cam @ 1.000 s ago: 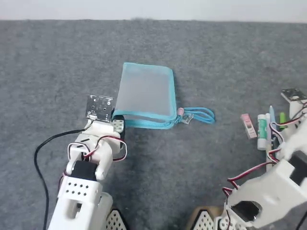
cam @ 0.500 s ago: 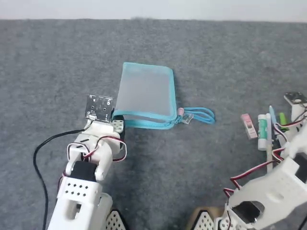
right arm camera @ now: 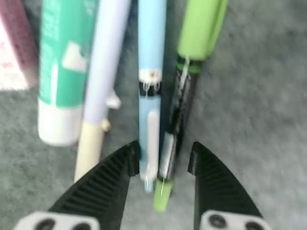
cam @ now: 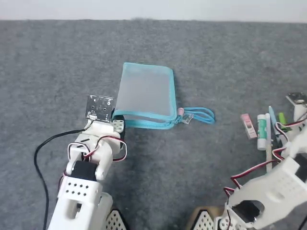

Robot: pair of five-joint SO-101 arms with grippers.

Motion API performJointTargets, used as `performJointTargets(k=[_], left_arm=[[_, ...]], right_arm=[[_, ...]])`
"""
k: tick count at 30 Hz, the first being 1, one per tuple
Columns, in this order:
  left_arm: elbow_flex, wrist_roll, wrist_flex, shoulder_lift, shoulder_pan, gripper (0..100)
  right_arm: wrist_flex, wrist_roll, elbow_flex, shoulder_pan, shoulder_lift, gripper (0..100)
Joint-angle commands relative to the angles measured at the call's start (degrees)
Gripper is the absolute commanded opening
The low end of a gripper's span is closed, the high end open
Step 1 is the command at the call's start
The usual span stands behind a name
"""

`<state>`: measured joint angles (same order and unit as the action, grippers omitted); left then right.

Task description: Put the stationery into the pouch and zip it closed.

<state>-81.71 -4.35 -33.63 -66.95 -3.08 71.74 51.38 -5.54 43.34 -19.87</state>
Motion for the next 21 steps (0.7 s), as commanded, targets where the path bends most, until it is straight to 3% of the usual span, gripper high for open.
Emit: performJointTargets(k=[1,8,21], left_arm=[[1.0,-0.4,-0.1,-1.6,-0.5,1],[1.0,-0.4,-0.1,-1.6,-0.5,1],[1.0,-0.4,-0.1,-1.6,-0.6,1]], right_arm=[[2.7,-1.4,3.2,-0.7,10.2,18.4],[3.8,-1.4,3.0,-1.4,14.1,25.1],[-1.5,-0.9,2.7,0.5,-2.2,25.6]])
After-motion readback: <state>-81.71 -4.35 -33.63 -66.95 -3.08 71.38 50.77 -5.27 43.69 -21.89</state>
